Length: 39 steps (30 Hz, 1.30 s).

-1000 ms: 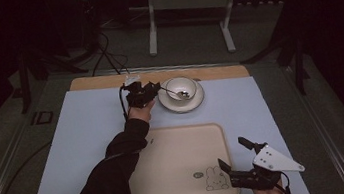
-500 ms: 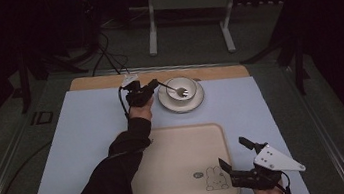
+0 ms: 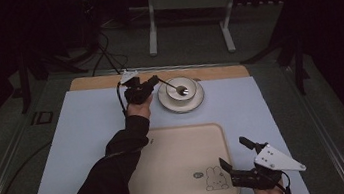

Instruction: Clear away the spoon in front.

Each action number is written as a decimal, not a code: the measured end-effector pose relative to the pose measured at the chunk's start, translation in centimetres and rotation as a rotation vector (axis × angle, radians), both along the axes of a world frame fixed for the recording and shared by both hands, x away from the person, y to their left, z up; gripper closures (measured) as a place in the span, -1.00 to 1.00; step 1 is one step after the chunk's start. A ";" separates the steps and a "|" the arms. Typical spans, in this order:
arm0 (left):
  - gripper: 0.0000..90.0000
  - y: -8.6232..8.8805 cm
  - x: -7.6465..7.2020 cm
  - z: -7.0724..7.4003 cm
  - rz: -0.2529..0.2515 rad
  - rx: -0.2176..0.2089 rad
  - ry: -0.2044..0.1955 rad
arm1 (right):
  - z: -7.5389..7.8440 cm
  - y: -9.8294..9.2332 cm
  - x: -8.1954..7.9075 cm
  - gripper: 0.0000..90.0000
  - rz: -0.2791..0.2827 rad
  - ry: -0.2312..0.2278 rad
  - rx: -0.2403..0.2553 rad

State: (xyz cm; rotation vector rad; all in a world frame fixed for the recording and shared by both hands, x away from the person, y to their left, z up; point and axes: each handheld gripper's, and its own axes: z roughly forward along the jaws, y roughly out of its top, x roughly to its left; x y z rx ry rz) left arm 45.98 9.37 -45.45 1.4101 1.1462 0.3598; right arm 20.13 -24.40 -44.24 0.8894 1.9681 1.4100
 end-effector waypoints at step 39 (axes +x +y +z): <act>1.00 7.7 -7.2 10.4 -0.225 0.105 -0.106 | -0.1 0.2 0.2 -0.74 -0.015 0.004 -0.005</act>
